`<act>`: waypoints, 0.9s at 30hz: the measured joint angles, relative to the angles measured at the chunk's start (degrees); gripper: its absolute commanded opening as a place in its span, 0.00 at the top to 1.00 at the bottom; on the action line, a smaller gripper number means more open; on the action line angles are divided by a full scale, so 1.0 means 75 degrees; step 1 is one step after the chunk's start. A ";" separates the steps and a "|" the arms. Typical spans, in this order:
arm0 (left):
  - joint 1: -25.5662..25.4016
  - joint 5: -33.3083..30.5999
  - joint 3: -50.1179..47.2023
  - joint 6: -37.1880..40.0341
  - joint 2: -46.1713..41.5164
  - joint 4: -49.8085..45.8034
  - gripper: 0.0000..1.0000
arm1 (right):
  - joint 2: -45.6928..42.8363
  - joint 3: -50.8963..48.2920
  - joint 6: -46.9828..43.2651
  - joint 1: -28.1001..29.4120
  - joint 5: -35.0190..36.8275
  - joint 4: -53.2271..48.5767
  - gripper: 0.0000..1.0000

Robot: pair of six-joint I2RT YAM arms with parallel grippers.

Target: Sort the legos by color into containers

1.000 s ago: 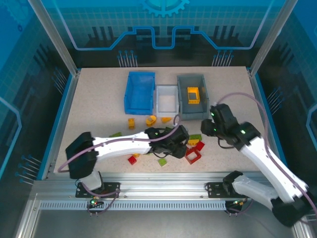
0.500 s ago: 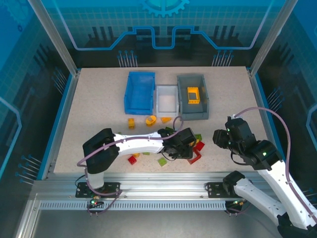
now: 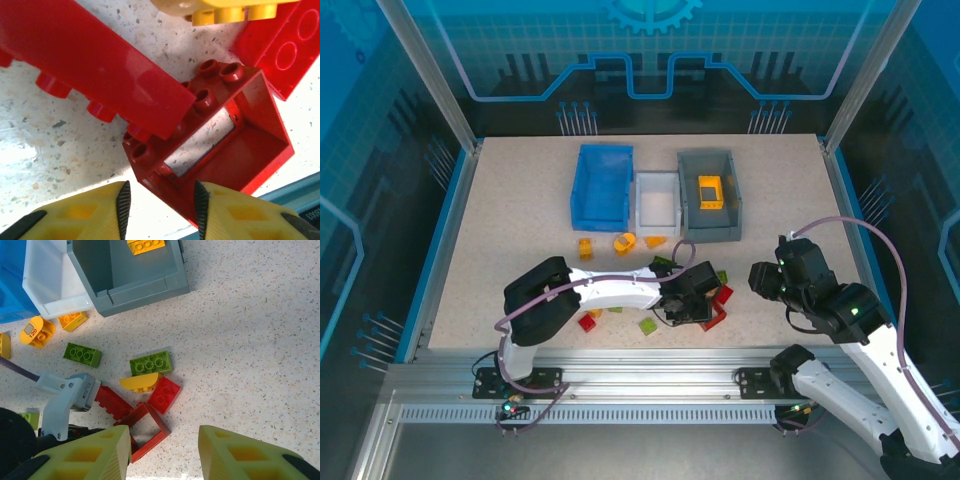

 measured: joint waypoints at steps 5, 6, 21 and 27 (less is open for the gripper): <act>0.0015 0.0000 0.0038 0.0003 0.0125 0.0052 0.72 | 0.0000 0.0000 0.0000 0.0000 -0.0029 0.0000 0.59; 0.0015 0.0000 0.0052 0.0003 0.0128 0.0052 0.74 | 0.0000 0.0000 0.0000 0.0000 -0.0041 0.0000 0.59; 0.0015 -0.0102 0.0152 0.0061 0.0108 0.0105 1.00 | -0.0023 -0.0006 -0.0268 -0.0003 -0.1448 -0.0050 0.59; 0.0035 -0.0501 0.0140 0.0149 -0.0548 -0.0184 1.00 | -0.0277 0.0152 -0.0498 -0.0012 -0.2460 -0.0370 0.57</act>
